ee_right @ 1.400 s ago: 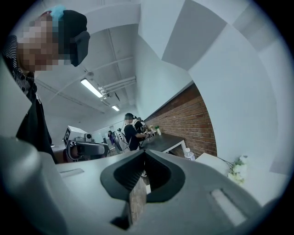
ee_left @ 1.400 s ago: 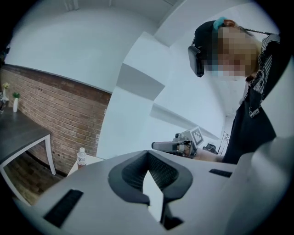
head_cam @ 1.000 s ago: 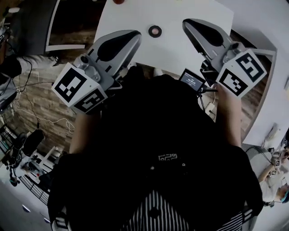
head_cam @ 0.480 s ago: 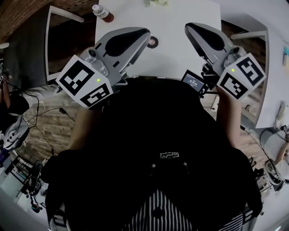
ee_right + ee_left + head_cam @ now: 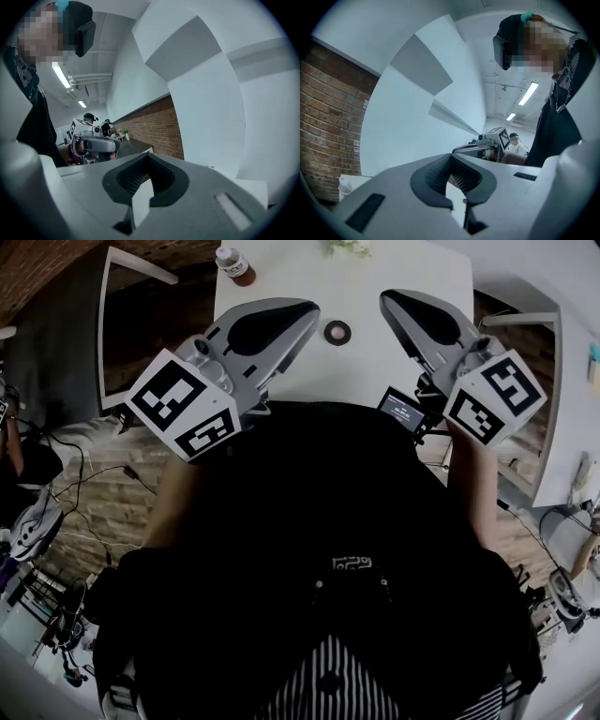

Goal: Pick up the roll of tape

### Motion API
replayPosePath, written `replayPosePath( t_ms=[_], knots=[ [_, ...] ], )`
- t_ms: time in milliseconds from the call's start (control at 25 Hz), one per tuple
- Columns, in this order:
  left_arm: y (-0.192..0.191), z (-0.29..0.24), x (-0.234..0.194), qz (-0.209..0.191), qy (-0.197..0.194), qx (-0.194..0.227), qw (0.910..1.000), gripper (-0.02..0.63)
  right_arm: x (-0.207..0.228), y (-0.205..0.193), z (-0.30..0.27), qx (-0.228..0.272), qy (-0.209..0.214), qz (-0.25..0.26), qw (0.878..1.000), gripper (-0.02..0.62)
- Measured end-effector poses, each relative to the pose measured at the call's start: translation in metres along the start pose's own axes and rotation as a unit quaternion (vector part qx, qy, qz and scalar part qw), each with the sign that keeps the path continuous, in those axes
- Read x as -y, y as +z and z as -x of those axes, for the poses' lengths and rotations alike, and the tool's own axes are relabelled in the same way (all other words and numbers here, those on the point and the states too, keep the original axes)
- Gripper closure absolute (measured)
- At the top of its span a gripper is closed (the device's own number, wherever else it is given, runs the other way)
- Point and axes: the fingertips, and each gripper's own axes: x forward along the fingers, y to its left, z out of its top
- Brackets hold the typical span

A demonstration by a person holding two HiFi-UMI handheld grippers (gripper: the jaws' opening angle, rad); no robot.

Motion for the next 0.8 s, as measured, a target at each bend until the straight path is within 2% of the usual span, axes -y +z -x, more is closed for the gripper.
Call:
replayPosePath(
  t_ms=[120,240,400,680,800],
  knots=[
    [-0.001,0.013,-0.015,-0.001,-0.006,-0.004,1.0,0.6,-0.007,-0.001,-0.019,-0.019,-0.016,0.018,1.0,0.591],
    [-0.003,0.018,-0.021,0.002,-0.019,-0.003,0.9998,0.6,-0.01,-0.006,-0.028,-0.028,-0.029,0.014,0.999,0.591],
    [-0.01,0.052,-0.045,0.008,-0.031,-0.003,0.9995,0.6,-0.023,-0.016,-0.06,-0.05,-0.054,0.009,0.997,0.591],
    [-0.038,0.081,-0.051,0.013,-0.062,-0.028,0.9976,0.6,-0.029,-0.05,-0.082,-0.093,-0.093,0.008,0.991,0.587],
    [-0.044,0.087,-0.05,0.018,-0.07,-0.031,0.9969,0.6,-0.031,-0.058,-0.09,-0.109,-0.09,0.008,0.99,0.5]
  ],
)
